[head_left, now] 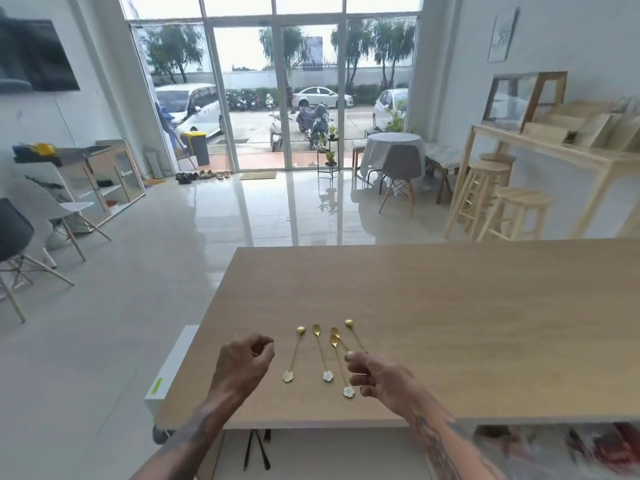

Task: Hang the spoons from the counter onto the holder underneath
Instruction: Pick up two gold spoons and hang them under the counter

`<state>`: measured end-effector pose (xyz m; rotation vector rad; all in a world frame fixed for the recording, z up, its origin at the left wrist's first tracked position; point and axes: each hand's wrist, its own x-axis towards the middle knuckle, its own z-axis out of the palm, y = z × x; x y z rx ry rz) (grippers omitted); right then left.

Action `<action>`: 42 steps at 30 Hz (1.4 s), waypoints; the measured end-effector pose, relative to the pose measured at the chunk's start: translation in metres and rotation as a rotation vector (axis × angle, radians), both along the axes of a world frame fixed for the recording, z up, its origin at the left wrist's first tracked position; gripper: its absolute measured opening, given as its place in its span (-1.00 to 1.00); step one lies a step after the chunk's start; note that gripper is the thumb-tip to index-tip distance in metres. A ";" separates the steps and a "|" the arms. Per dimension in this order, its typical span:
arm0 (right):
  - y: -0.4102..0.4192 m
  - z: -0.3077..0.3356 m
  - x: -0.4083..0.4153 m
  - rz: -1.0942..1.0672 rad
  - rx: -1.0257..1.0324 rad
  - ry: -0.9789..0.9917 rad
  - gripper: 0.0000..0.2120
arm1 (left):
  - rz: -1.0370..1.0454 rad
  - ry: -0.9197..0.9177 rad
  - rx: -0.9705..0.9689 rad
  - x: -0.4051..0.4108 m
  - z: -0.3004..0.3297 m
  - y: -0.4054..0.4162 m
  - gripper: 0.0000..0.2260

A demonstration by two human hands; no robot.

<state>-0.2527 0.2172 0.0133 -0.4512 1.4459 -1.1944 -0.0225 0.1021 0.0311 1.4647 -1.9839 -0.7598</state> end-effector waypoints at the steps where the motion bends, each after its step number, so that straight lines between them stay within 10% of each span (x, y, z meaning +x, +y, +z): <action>1: -0.010 0.002 -0.001 0.005 0.000 0.028 -0.88 | -0.017 -0.011 0.008 -0.005 -0.001 -0.010 -0.92; 17: -0.133 -0.038 0.031 0.180 0.420 1.008 -0.78 | -0.187 -0.299 0.433 -0.070 -0.062 -0.097 -0.74; 31: -0.143 -0.036 0.038 0.084 0.357 0.911 -0.61 | -0.122 -0.095 0.602 -0.062 -0.060 -0.117 -0.81; 42: -0.094 0.088 0.007 -0.128 0.023 0.848 -0.80 | -0.104 0.188 0.328 -0.054 0.053 -0.080 -0.89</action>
